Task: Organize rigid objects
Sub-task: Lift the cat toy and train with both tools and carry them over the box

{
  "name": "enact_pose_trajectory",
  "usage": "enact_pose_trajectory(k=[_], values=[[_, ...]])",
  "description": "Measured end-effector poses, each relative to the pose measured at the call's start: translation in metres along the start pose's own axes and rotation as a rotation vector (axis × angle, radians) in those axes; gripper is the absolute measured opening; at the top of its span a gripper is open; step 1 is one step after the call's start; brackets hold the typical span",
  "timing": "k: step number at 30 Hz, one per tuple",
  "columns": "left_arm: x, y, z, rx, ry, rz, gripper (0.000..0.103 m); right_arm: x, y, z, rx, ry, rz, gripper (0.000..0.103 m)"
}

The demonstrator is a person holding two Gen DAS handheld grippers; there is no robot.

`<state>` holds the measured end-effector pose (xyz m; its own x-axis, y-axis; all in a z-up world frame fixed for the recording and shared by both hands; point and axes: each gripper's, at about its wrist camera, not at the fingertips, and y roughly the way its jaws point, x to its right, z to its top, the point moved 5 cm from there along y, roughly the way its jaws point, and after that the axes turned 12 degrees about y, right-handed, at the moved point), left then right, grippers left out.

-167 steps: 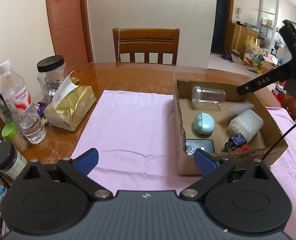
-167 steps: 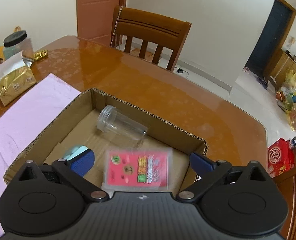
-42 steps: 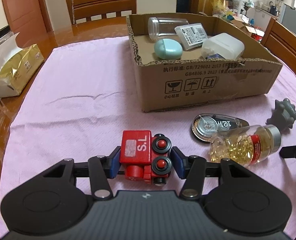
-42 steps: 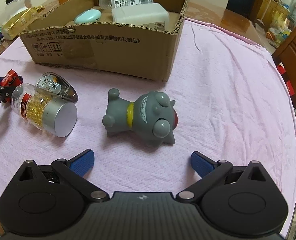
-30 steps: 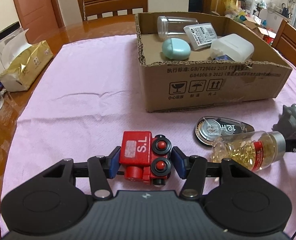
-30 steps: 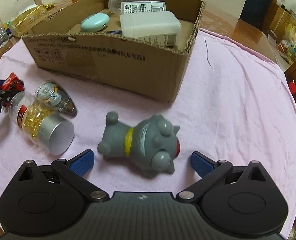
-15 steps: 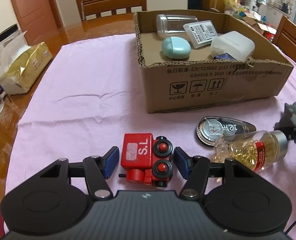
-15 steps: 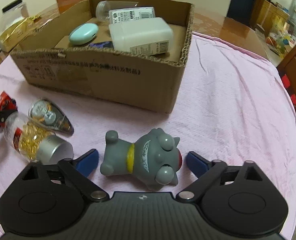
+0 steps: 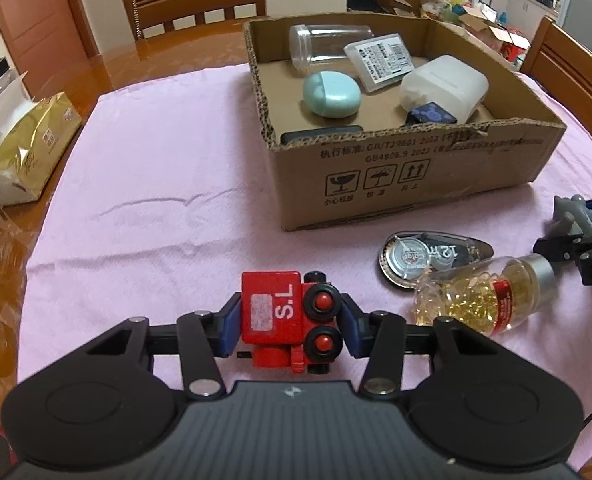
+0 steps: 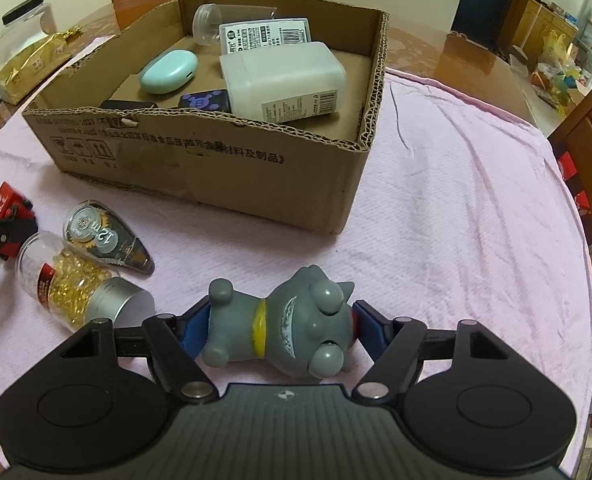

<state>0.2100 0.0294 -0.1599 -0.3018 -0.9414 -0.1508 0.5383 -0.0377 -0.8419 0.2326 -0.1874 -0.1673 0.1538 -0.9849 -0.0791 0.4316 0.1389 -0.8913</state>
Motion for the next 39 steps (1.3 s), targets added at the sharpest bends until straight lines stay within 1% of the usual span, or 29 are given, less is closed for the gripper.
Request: enact_pose_trajectory(k=[5,9,14,16,19,24,30,32,33,34,36,39], values=[[-0.004,-0.013,0.006,0.006,0.025,-0.018,0.048,0.002,-0.016,0.004,0.000,-0.038,0.015,0.077],[-0.007,-0.030,0.013,0.017,0.050,-0.031,0.048,0.002,-0.037,0.011,0.007,-0.080,0.041,0.077],[-0.012,-0.053,0.026,0.039,0.079,-0.062,0.048,0.000,-0.069,0.034,0.060,-0.124,0.075,0.077],[-0.015,-0.061,0.034,0.057,0.088,-0.072,0.048,-0.003,-0.080,0.047,0.097,-0.140,0.080,0.077],[-0.016,-0.071,0.047,0.090,0.110,-0.065,0.048,-0.009,-0.091,0.068,0.147,-0.151,0.097,0.077],[-0.021,-0.081,0.071,0.144,0.136,-0.045,0.048,-0.020,-0.091,0.096,0.204,-0.177,0.115,0.077],[-0.027,-0.083,0.100,0.189,0.156,-0.016,0.048,-0.025,-0.074,0.117,0.215,-0.184,0.110,0.078],[-0.029,-0.080,0.109,0.198,0.162,-0.004,0.048,-0.026,-0.066,0.119,0.208,-0.187,0.103,0.079],[-0.030,-0.078,0.115,0.204,0.164,0.000,0.048,-0.025,-0.064,0.119,0.211,-0.184,0.100,0.085],[-0.031,-0.077,0.119,0.209,0.166,0.002,0.048,-0.024,-0.062,0.118,0.212,-0.173,0.101,0.093],[-0.032,-0.073,0.127,0.218,0.167,0.006,0.048,-0.022,-0.061,0.117,0.214,-0.140,0.115,0.100],[-0.033,-0.064,0.142,0.225,0.172,0.002,0.048,-0.019,-0.065,0.111,0.218,-0.100,0.131,0.103]])
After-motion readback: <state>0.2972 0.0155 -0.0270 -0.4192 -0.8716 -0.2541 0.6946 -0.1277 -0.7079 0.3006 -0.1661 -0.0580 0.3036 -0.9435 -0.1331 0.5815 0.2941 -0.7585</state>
